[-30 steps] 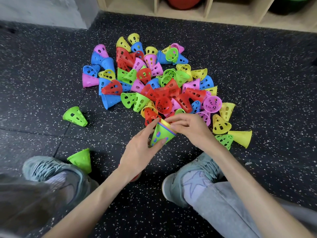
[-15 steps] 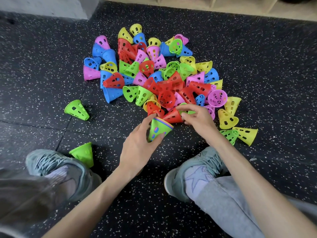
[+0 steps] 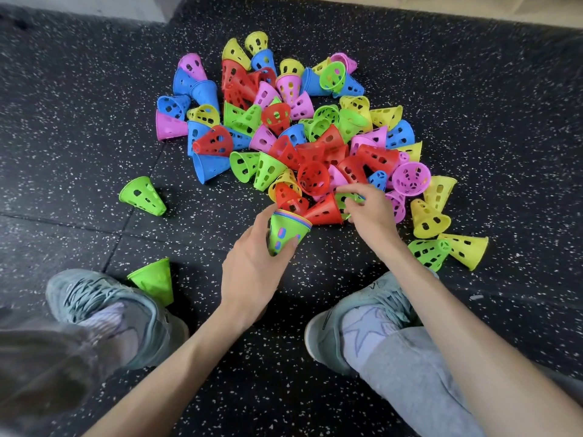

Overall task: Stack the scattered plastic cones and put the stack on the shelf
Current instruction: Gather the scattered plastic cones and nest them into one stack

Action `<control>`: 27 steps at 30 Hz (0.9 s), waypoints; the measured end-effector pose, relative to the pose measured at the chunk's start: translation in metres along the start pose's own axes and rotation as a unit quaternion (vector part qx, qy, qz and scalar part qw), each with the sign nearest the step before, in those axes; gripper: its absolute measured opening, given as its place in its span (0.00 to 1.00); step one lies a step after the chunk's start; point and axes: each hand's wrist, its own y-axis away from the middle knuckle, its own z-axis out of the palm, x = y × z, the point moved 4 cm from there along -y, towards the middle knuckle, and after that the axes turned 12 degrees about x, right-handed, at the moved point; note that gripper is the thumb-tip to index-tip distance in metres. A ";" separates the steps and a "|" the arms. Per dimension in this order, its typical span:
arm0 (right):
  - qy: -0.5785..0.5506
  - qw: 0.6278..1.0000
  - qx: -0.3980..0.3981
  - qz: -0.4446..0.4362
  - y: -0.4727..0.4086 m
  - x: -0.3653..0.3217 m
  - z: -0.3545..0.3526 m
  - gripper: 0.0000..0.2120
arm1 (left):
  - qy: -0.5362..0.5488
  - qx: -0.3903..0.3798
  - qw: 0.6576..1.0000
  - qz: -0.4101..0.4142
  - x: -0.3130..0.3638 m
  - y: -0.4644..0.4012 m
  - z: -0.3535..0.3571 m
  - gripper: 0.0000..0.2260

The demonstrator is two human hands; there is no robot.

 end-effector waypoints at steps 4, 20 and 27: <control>0.077 0.994 0.026 -0.071 -0.026 -0.011 -0.004 0.14 | -0.010 -0.012 1.000 -0.006 0.001 -0.001 0.001 0.27; 0.275 0.952 -0.086 -0.100 -0.095 -0.004 0.017 0.30 | -0.005 -0.039 0.999 0.000 0.003 -0.001 0.006 0.28; 0.217 0.971 -0.010 -0.098 -0.086 -0.013 -0.001 0.14 | 0.019 -0.052 0.998 0.019 0.008 0.000 0.005 0.28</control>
